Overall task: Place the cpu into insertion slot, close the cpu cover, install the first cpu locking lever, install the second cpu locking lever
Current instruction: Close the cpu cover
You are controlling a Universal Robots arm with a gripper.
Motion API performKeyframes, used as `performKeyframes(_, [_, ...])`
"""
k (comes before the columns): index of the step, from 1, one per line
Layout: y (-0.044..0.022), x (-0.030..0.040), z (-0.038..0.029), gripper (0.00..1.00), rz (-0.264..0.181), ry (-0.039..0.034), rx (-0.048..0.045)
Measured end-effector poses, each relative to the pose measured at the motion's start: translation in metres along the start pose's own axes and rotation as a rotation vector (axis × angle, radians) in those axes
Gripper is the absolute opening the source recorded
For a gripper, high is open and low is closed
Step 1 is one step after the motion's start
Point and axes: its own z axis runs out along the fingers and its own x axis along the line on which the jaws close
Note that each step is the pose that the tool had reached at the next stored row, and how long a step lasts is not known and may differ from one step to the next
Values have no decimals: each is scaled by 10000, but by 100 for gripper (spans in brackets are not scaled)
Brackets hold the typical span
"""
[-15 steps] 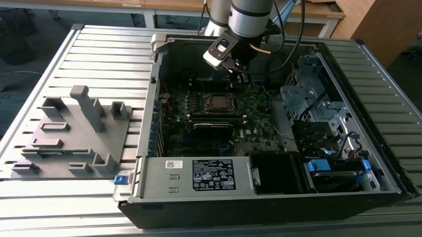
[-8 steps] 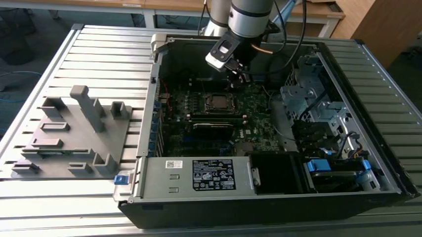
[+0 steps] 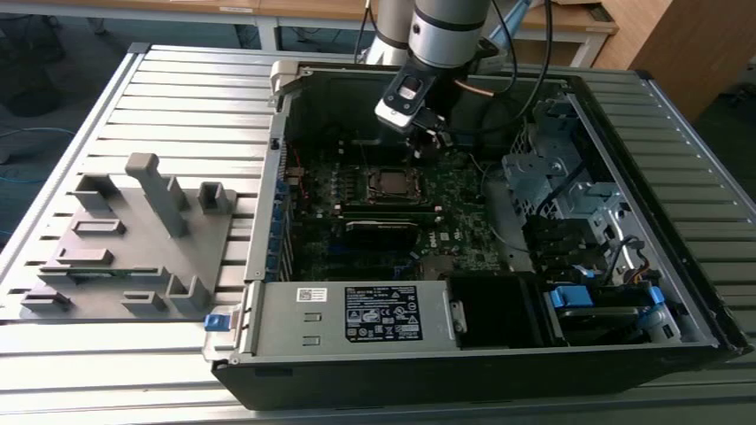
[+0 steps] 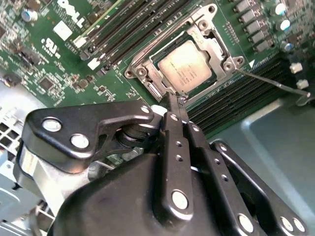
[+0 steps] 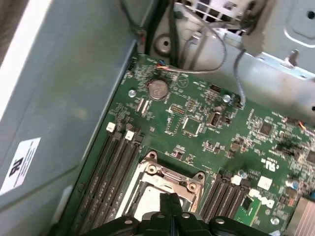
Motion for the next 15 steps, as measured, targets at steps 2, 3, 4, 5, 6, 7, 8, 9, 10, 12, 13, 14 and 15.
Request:
performKeyframes(2, [0, 0, 2, 10, -342, -4, 4])
performKeyframes(3, [0, 0, 4, 10, -512, -6, 6])
performKeyframes(4, [0, 0, 5, 10, -680, -8, 9])
performKeyframes(5, [0, 0, 6, 10, -850, -10, 10])
performKeyframes(6, [0, 0, 8, 10, -1022, -11, 11])
performKeyframes(7, [0, 0, 10, 10, -1195, -13, 14])
performKeyframes(8, [0, 0, 11, 10, -1366, -15, 16])
performKeyframes(9, [0, 0, 13, 10, -1552, -17, 18])
performKeyframes(10, [0, 0, 14, 10, -1723, -19, 20])
performKeyframes(12, [0, 0, 17, 10, -2056, -22, 24])
performKeyframes(13, [0, 0, 17, 10, -2192, -25, 26])
performKeyframes(14, [0, 0, 18, 10, -2280, -26, 26])
performKeyframes(15, [0, 0, 18, 10, -2299, -27, 27])
